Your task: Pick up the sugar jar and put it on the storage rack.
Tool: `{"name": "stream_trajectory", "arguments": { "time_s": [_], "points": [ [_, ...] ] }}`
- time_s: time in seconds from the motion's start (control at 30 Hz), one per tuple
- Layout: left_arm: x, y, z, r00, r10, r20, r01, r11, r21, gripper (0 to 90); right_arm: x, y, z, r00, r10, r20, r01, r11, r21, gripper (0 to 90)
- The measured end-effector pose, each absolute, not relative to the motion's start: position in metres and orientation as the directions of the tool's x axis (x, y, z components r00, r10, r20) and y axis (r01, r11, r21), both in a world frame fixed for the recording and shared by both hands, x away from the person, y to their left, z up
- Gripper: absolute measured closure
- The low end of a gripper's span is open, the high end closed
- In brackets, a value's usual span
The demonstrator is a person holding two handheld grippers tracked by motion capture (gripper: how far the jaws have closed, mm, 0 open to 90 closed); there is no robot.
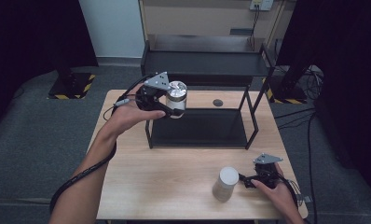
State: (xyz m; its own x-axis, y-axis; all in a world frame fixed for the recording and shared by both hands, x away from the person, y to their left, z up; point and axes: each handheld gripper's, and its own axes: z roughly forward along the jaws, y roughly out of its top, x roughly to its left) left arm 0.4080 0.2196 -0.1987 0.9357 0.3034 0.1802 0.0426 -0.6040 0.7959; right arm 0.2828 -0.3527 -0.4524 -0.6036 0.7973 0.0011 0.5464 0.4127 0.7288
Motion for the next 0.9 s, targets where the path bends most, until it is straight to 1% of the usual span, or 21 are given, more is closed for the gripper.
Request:
{"name": "stream_trajectory", "arguments": {
  "time_s": [0.43,0.9],
  "points": [
    [0.402,0.214,-0.171,0.927,0.321,0.193,0.043,-0.604,0.796,30.0,0.283,-0.353,-0.452,-0.604,0.797,0.0,0.546,0.413,0.729,1.0],
    [0.396,0.211,-0.142,0.907,0.371,0.199,0.065,-0.59,0.805,30.0,0.282,-0.352,-0.452,-0.601,0.8,0.0,0.548,0.412,0.728,0.9]
  ]
}}
